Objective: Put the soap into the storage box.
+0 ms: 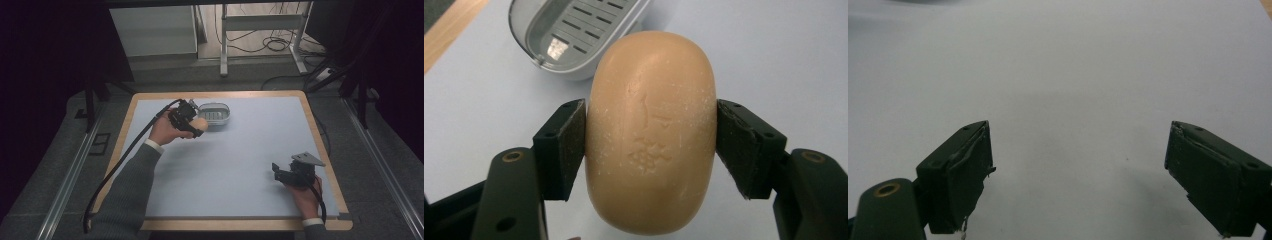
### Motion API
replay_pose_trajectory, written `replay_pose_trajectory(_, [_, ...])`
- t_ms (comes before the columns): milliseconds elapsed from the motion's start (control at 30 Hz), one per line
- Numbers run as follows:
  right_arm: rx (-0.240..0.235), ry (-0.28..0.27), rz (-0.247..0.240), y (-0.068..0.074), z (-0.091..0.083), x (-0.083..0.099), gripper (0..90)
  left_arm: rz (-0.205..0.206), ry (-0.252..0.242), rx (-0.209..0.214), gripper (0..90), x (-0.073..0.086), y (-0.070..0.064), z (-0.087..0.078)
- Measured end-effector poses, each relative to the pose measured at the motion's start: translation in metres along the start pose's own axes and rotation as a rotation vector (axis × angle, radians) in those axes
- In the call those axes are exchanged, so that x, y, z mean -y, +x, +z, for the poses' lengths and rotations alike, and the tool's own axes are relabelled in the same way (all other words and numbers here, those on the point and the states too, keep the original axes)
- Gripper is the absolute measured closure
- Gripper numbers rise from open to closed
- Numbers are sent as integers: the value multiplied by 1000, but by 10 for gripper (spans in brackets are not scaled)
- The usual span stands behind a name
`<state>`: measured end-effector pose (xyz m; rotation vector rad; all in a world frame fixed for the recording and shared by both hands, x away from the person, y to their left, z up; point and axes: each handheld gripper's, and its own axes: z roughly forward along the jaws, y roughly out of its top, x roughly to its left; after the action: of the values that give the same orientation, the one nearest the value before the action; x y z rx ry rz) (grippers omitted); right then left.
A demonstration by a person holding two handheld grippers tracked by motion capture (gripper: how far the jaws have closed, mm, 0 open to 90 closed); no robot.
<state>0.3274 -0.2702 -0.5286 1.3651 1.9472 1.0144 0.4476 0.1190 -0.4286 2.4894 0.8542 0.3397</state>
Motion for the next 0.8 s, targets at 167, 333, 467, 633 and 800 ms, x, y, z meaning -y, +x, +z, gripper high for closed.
replay_pose_trajectory(167, [0, 1, 0, 0, 0, 0, 120, -3, 2, 4, 327, -5, 2, 3])
replay_pose_trajectory(333, [1, 1, 0, 0, 0, 0, 120, -3, 3, 7, 327, -8, 6, 5])
replay_pose_trajectory(467, [2, 1, -1, 0, 0, 0, 120, 1, 9, 5, 327, -11, 10, 8])
replay_pose_trajectory(633, [1, 1, 0, 0, 0, 0, 121, -5, 12, 7, 327, -17, 14, 13])
replay_pose_trajectory(800, [0, 0, 1, 0, 0, 0, 121, 0, 14, 10, 327, -23, 17, 16])
